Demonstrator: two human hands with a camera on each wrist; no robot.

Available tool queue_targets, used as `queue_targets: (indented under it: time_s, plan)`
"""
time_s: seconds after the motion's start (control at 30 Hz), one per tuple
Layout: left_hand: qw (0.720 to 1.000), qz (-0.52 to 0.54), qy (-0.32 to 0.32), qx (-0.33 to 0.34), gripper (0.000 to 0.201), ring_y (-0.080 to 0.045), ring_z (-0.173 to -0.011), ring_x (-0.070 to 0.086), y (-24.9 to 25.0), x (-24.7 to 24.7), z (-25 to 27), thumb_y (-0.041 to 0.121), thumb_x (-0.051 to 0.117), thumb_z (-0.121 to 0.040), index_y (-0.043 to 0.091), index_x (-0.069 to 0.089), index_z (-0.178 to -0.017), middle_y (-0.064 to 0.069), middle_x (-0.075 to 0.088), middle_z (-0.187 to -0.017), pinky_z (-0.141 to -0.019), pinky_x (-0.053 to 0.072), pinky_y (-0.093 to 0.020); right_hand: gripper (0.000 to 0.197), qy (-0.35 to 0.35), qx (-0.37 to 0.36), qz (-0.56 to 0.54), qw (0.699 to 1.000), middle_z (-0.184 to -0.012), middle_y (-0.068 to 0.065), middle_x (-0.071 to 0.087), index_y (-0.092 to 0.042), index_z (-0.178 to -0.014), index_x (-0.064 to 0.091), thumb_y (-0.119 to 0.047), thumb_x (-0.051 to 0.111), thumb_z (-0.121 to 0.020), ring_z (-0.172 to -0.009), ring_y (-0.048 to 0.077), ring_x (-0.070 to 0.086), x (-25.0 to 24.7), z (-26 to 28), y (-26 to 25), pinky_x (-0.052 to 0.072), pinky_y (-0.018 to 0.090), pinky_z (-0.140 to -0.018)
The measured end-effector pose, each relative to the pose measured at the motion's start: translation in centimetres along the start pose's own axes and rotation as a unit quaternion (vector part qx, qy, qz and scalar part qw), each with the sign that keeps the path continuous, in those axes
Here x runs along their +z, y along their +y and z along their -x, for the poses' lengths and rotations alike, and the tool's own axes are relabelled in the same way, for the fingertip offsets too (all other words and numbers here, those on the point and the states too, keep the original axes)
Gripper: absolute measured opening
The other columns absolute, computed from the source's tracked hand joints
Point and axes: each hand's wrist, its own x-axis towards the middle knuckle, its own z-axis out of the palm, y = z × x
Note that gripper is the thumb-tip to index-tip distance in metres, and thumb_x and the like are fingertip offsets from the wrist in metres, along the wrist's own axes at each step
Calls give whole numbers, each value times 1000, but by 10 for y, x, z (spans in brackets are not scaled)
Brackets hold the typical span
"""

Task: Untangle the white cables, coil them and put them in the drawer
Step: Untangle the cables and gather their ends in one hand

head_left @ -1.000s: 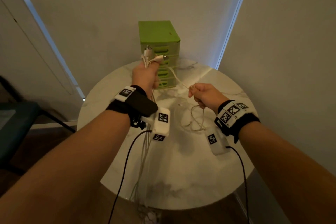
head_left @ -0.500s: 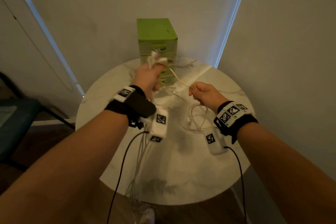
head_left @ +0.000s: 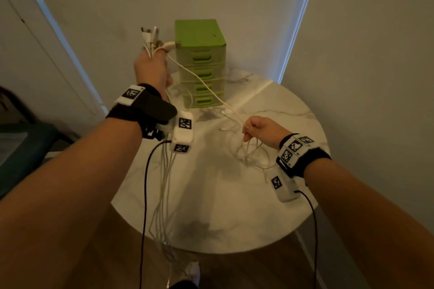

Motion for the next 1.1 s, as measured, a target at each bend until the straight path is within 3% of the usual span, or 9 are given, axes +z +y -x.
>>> queue_targets:
  time_s: [0.1,0.2,0.33,0.43,0.67,0.77,0.87,0.97,1.1]
  plan:
    - [1000,17,3,-1,5,-6,-33,25,5,-4,7,13,50,-91,14,53,-88,7,33,-45,-38,20,-14,30,4,0,17,1000,-62,2,57,-21,-69,51,-12,42,-95,-55,4,54,-4,12,8,45,21,-63]
    - [993,-55,-94,-45,15,-4,-31,26,-19,4,48,15,44,-94,17,51,-81,12,34,-38,-36,20,-12,31,39,-16,-75,996,-57,3,40,-21,-71,52,-12,37,-97,-38,4,39,-1,23,0,42,22,-45]
    - [951,-169,-228,-120,21,-6,-35,26,-64,14,119,10,48,-92,16,49,-72,0,34,-54,-37,19,-13,33,28,-64,-105,992,-55,-2,36,-25,-70,50,-3,41,-93,-36,1,33,13,34,-29,30,17,-37]
    - [957,-167,-207,-116,17,-8,-40,25,-68,14,136,4,49,-87,15,56,-76,-3,37,-57,-37,19,-16,30,9,-74,-116,990,-54,-2,40,-24,-68,51,-5,44,-92,-31,-1,34,23,39,-38,26,9,-35]
    - [976,-148,-143,-76,25,-8,-42,28,-43,-7,131,5,46,-92,20,48,-72,0,33,-58,-37,22,-17,30,-24,-63,-83,994,-57,-2,42,-23,-71,54,-14,39,-95,-48,7,40,20,46,-25,36,24,-50]
    - [978,-110,-159,-73,23,-4,-37,27,-38,-5,131,3,45,-91,19,51,-75,2,33,-55,-36,21,-16,31,-20,-75,-117,990,-59,1,47,-20,-73,53,-12,37,-98,-44,-1,46,20,57,-30,41,16,-51]
    - [979,-39,-182,-80,25,-3,-34,26,-22,-4,128,4,43,-93,18,48,-73,11,34,-42,-35,20,-14,29,-21,-101,-140,985,-68,0,55,-16,-72,57,-6,42,-95,-56,-5,54,22,81,-32,44,11,-64]
    - [978,42,-178,-101,27,-2,-33,25,-3,-11,121,16,46,-95,21,40,-70,12,32,-38,-32,20,-14,20,-41,-103,-23,994,-75,-8,54,-6,-79,67,-4,50,-91,-67,-7,52,31,111,-20,40,8,-69]
    - [960,39,-243,-133,27,0,-32,23,13,-35,122,20,43,-97,22,41,-71,12,29,-38,-29,20,-12,20,-177,14,148,973,-96,-9,61,-4,-101,68,-4,53,-88,-83,0,52,57,145,-5,39,16,-78]
